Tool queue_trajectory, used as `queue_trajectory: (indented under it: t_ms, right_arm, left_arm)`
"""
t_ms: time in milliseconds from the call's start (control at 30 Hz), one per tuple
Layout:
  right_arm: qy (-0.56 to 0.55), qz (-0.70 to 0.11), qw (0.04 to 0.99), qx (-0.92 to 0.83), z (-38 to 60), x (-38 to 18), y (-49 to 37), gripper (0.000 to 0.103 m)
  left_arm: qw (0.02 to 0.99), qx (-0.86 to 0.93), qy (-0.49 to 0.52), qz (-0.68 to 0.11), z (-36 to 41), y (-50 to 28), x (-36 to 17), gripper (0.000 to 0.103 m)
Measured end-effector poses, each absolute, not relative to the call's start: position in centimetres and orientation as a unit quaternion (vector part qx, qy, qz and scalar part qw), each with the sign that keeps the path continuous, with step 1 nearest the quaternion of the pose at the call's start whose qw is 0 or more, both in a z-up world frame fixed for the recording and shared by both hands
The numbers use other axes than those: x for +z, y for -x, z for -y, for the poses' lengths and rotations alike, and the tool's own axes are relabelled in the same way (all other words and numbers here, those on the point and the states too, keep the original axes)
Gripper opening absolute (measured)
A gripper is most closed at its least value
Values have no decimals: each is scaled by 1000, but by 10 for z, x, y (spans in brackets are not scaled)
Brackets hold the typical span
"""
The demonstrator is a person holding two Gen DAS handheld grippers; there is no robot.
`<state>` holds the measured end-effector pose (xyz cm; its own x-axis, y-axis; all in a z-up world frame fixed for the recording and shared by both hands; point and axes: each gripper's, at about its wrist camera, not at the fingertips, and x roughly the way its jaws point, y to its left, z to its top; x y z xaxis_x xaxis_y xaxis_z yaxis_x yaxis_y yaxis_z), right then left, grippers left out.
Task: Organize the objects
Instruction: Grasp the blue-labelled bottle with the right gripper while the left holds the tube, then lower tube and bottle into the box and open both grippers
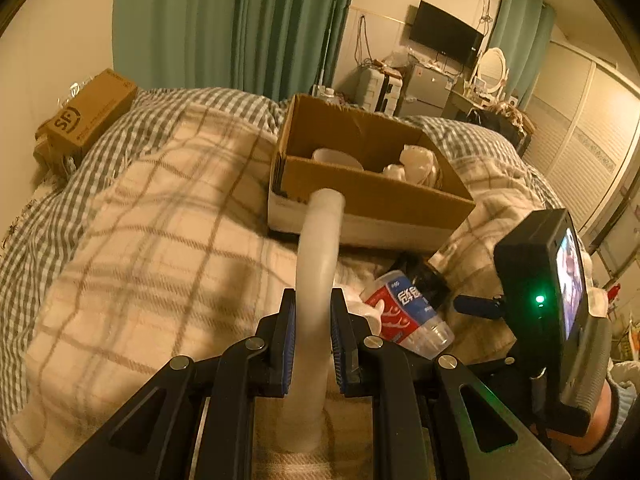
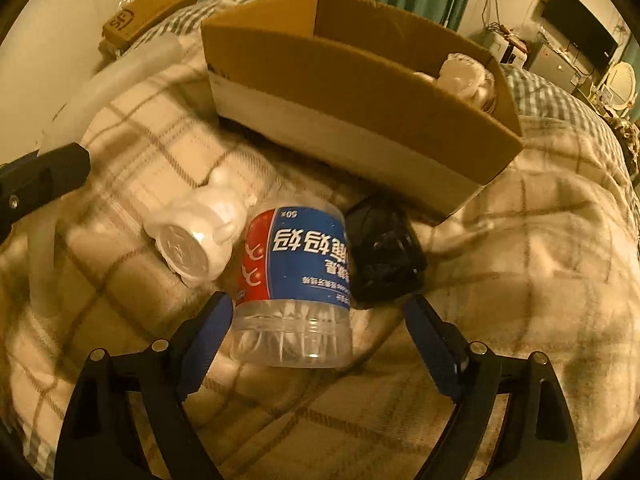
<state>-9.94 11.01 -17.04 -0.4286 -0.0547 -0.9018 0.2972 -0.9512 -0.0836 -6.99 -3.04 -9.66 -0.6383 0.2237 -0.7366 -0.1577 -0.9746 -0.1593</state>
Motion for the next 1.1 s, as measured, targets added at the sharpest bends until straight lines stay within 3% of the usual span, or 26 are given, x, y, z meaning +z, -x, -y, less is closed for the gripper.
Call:
queue_trajectory:
  t_ms: [100, 200, 567, 1100]
  right_arm:
    - [-539, -127, 112, -825, -103, -182, 102, 81]
    - [-550, -139, 119, -815, -97, -191, 103, 63]
    - [-469, -119, 108, -869, -115, -138, 70, 63]
    - [-302, -128, 97, -940, -130, 22, 98, 63]
  left_arm:
    - [103, 904, 413, 44, 32, 69, -99, 16]
    - [99, 904, 414, 44, 34, 68, -99, 16]
    - [105, 905, 410, 44, 33, 66, -83, 16]
    - [106, 935, 338, -7, -4, 127, 5, 16]
